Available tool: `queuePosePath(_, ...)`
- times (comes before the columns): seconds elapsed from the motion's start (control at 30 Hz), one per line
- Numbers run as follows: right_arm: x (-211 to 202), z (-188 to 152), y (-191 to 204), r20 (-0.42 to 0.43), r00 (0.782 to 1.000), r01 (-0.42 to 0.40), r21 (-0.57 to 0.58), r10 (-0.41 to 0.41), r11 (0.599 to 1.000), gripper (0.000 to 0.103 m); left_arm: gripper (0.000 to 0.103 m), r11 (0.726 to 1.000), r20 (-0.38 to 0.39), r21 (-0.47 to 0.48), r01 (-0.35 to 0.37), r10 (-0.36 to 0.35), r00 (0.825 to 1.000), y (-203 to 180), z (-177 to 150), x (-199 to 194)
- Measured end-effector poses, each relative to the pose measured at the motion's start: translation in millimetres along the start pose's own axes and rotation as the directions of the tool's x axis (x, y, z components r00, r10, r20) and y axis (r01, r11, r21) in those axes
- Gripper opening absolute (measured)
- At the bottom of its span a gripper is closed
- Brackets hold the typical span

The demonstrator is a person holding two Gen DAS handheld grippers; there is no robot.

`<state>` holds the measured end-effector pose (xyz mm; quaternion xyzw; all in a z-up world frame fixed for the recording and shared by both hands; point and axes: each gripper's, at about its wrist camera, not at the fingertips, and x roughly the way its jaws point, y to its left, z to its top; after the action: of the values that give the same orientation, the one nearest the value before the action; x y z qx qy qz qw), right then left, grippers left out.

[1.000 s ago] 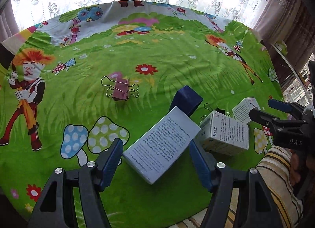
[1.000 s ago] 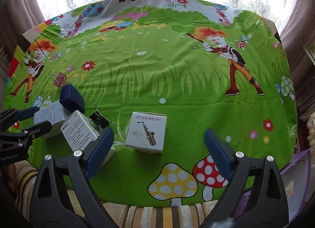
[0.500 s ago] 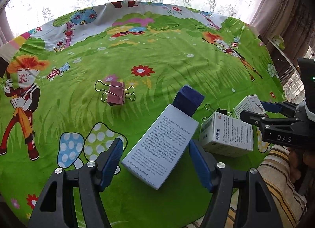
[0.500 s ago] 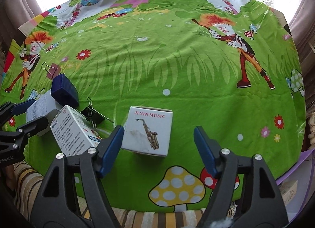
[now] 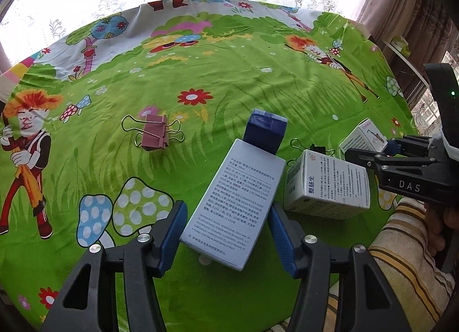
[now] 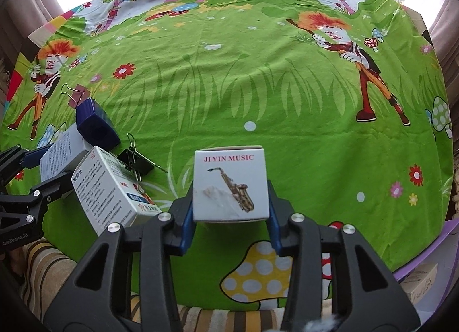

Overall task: Organize rigid objects
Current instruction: 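Grasp the white blue-capped box with the left tool while the right tool grasps the JIYIN MUSIC box, then carry both boxes into the purple storage box and open both tools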

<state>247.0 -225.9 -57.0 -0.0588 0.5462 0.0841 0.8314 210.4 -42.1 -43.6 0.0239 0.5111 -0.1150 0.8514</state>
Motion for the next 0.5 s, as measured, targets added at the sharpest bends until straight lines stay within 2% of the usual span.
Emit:
queuePosePath(0.3,-3.6,-2.2,0.5,0.017,1.0,-0.004,0.004,0.004,1.0,0.045,0.045,0.999,0.018,0.037,0.017,-0.018,1.0,-9.4,-3.9,-8.4)
queuePosePath(0.5,-9.1,-5.8,0.8,0.036,0.999,0.005,0.003,-0.005,1.0,0.045,0.044,1.0,0.029,0.015,0.01,-0.01,1.0,-7.7,-5.9,-14.6)
